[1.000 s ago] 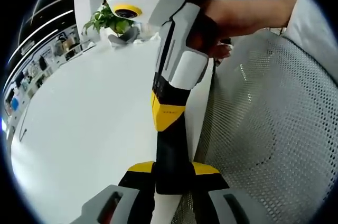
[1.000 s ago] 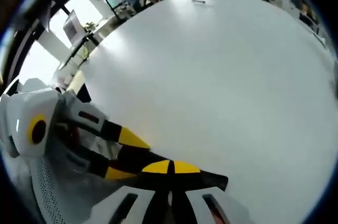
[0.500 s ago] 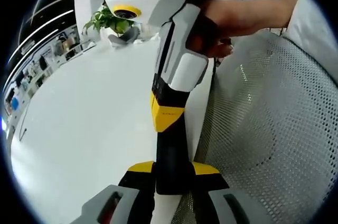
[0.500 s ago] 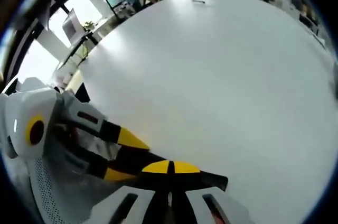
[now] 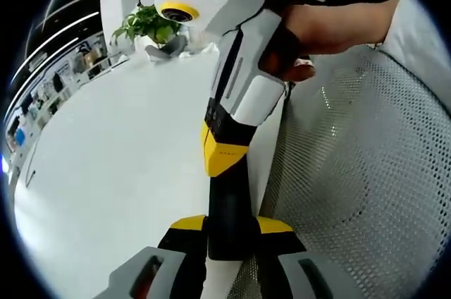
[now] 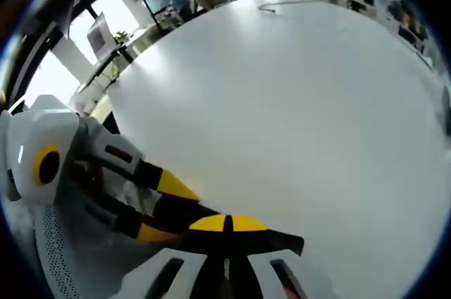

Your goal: Press the specified remote control buttons in sequence, fully releasing each button before pressing the next.

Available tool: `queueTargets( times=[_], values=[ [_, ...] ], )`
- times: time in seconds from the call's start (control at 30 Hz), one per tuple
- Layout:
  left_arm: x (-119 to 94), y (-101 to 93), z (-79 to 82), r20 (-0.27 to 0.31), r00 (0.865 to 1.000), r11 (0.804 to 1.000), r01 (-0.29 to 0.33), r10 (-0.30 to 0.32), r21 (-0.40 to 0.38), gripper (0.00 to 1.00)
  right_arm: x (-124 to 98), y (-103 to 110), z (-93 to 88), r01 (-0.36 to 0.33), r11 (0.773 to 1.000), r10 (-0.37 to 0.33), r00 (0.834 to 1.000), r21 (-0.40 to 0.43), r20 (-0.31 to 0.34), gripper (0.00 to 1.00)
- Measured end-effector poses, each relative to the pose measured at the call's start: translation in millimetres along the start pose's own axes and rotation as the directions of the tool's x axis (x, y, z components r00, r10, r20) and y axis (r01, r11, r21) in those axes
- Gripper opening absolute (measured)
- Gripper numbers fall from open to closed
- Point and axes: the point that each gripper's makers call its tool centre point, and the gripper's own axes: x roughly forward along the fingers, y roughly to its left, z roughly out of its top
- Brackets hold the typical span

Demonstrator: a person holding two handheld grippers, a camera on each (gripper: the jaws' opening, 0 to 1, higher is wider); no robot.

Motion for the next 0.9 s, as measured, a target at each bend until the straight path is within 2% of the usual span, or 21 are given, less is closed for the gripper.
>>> queueTargets(
  times=[0.17,0.43,0.6,0.9],
  values=[
    [0.3,0.1,0.1,-0.003,1.0,1.0,-0.001,0.001,-0.002,0.25,-1.9,-2.0,-0.6,-0.03,0.998,0.028,0.999,0.06,0.036,0.0],
    [0.0,-0.6,0.7,-0.01,1.0,1.0,-0.003,0.003,-0.004,0.25,-4.1,0.5,-1.7,-0.056,0.998,0.054,0.994,0.021,0.099,0.0],
    [0.8,-0.5,1.5,-0.008,1.0,1.0,-0.011,0.011,-0.018,0.25,-5.1,-3.2,0.6,-0.036,0.999,0.034,0.994,0.017,0.104,0.0],
    [0.7,1.0,1.7,-0.011,1.0,0.998,-0.016,0.016,-0.055,0.25,-14.1,-4.7,-0.8,-0.045,0.998,0.039,0.993,0.052,0.108,0.0]
  ],
)
